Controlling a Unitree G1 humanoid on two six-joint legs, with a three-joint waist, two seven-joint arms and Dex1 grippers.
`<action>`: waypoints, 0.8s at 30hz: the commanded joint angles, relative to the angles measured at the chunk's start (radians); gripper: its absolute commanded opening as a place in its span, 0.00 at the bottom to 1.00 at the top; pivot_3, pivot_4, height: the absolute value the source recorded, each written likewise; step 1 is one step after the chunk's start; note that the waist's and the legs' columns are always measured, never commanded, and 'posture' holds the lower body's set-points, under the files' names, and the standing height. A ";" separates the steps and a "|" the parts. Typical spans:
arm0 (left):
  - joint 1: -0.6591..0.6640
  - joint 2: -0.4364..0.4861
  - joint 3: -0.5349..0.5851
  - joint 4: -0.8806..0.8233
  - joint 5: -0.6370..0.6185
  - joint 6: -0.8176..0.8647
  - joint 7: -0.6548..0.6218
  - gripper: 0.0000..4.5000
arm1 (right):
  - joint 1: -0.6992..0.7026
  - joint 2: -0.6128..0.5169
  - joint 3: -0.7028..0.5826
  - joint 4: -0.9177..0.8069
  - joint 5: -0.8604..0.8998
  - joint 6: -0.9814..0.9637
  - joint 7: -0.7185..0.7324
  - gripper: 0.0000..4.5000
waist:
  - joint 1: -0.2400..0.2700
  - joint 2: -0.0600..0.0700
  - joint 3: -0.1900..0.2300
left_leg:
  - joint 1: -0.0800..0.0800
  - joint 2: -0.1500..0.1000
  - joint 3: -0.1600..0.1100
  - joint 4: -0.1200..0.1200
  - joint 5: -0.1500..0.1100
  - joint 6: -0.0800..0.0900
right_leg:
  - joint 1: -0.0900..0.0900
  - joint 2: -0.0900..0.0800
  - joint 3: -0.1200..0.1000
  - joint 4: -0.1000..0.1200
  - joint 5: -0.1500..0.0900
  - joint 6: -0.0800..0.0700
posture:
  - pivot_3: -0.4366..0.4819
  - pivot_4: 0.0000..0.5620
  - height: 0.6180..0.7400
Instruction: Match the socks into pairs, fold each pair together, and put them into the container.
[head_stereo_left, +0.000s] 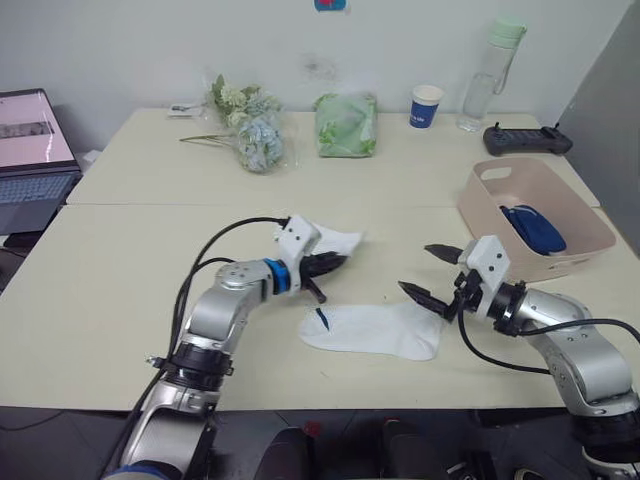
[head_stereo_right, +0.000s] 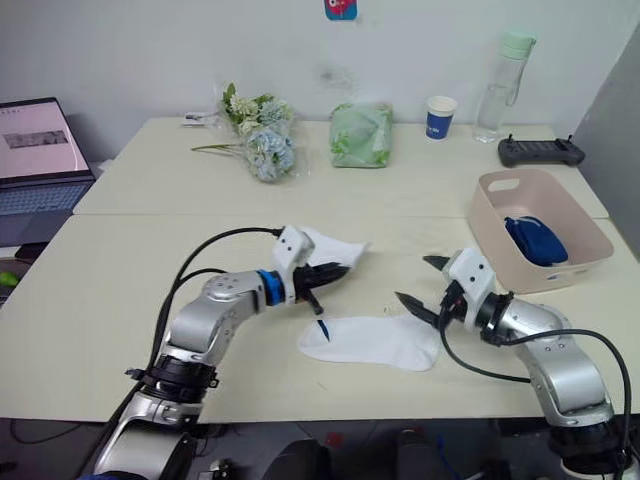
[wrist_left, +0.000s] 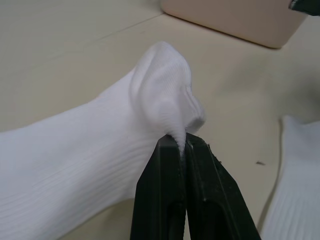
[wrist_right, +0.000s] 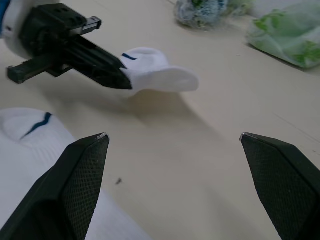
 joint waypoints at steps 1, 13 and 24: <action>-0.061 -0.074 -0.057 0.030 0.019 0.016 0.034 0.00 | -0.019 -0.031 -0.044 0.038 -0.040 -0.073 -0.006 1.00 | 0.000 0.000 0.000 | 0.000 0.000 0.000 0.000 0.000 0.000 | 0.000 0.000 0.000 0.000 0.000 0.000 | 0.48 0.27 1.00; -0.129 -0.130 -0.068 0.077 0.020 -0.022 -0.009 0.56 | -0.029 -0.040 -0.002 0.087 -0.122 -0.132 -0.012 1.00 | -0.009 0.000 0.000 | 0.000 0.000 0.001 0.000 0.001 -0.002 | 0.000 0.001 0.001 0.000 0.000 0.000 | 0.48 0.27 1.00; -0.120 0.210 -0.015 0.278 0.176 -0.499 -0.139 1.00 | -0.185 -0.029 0.218 0.194 -0.273 -0.230 0.091 1.00 | -0.012 0.000 0.000 | 0.001 0.000 0.001 -0.001 0.002 -0.003 | 0.000 0.001 0.000 0.000 0.000 0.000 | 0.48 0.27 1.00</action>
